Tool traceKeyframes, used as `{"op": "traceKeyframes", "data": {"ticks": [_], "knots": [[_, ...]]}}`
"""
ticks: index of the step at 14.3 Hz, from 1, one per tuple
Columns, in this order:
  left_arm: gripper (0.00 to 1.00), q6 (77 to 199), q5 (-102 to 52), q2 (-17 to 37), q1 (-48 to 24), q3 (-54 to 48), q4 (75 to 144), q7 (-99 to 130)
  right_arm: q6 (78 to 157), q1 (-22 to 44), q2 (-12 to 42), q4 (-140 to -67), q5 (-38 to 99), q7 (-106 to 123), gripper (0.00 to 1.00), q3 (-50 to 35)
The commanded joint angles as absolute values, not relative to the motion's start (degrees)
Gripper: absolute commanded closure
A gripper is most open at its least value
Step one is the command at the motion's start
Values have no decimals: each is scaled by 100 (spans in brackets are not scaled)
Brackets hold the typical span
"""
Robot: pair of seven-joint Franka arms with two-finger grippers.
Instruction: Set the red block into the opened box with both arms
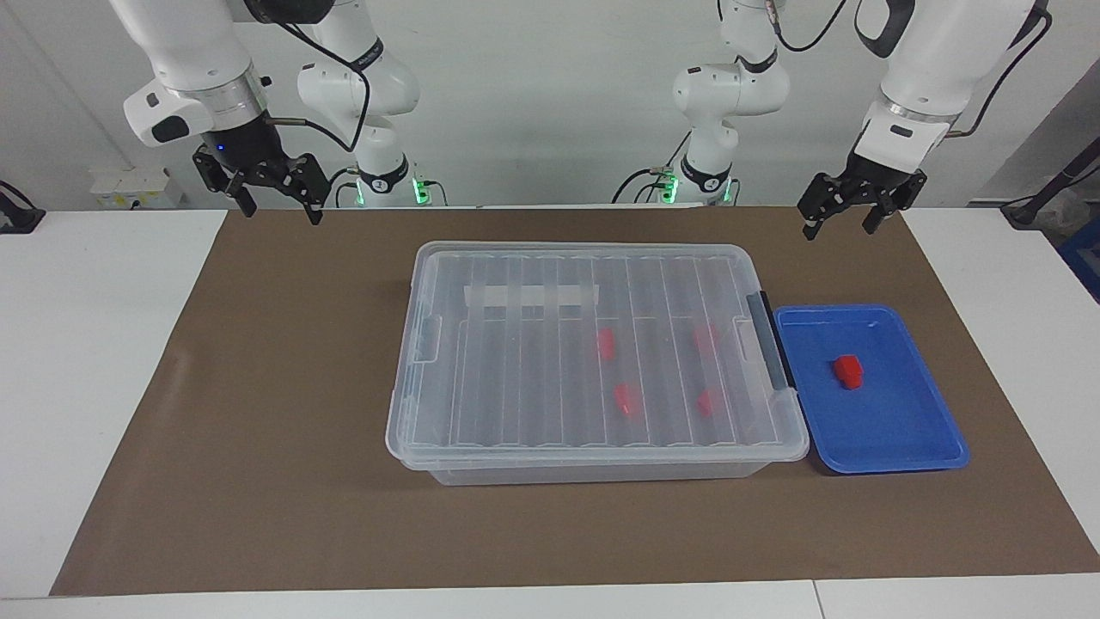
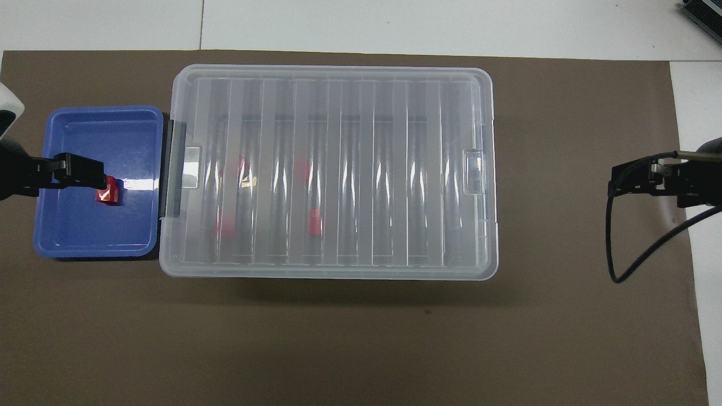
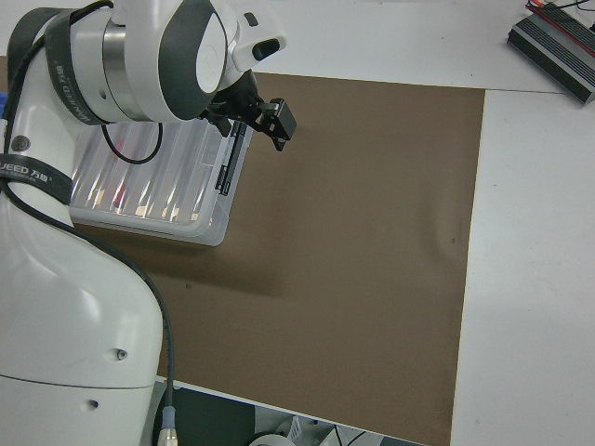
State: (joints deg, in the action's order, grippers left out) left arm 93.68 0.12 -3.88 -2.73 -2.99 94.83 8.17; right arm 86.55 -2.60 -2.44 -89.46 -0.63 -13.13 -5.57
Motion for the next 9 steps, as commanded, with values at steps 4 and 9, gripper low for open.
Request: {"op": "traceKeyframes", "data": {"ticks": [4,9], "knots": [[0,9387,62,-466,-396,-193,9562,773,8807,-290,-448,-9229,-35,-1432,0,-589],[0,9396,62,-475,-413,-141,9562,782,9033,-343,-457,-9299,52,-1406,0,-589]]}}
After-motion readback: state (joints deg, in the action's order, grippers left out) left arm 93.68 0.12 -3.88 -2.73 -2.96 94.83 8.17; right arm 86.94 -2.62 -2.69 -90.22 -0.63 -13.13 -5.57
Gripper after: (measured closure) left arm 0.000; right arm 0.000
